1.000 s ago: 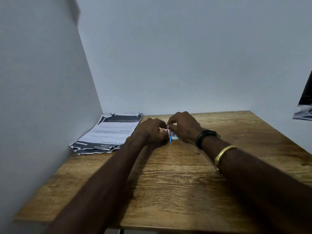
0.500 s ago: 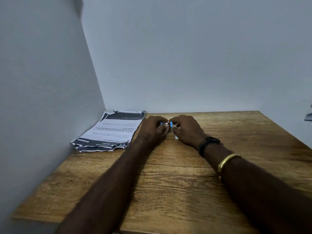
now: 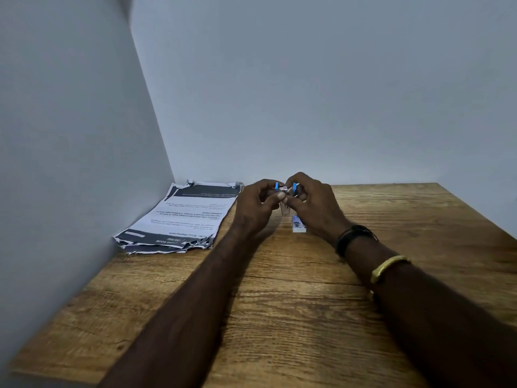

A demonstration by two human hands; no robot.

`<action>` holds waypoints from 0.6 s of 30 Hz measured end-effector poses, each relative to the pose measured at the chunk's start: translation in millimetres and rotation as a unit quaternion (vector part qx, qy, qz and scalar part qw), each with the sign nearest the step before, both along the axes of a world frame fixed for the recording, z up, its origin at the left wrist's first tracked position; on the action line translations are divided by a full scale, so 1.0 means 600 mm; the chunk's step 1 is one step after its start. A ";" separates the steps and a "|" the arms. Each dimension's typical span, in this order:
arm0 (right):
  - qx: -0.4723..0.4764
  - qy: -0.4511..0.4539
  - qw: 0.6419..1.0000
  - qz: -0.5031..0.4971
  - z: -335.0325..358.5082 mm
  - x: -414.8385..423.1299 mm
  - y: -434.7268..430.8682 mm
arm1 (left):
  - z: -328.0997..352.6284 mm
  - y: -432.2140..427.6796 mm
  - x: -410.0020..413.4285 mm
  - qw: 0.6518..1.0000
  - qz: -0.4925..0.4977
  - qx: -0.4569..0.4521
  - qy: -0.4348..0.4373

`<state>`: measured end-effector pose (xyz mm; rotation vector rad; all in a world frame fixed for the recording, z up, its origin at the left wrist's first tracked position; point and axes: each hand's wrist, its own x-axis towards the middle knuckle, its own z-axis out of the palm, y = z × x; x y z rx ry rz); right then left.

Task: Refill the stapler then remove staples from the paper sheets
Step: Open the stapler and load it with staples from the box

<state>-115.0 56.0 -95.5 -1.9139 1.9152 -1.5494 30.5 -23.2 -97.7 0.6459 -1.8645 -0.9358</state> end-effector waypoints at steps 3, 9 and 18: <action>0.011 -0.030 0.999 0.013 0.002 -0.005 0.000 | 0.000 -0.002 0.000 1.000 -0.001 0.013 0.002; 0.036 -0.064 0.997 0.020 0.002 -0.005 -0.004 | -0.001 -0.002 -0.003 1.000 0.000 0.022 -0.007; 0.039 -0.089 0.995 0.010 0.001 -0.010 -0.008 | 0.001 -0.001 -0.005 0.997 -0.013 0.072 0.028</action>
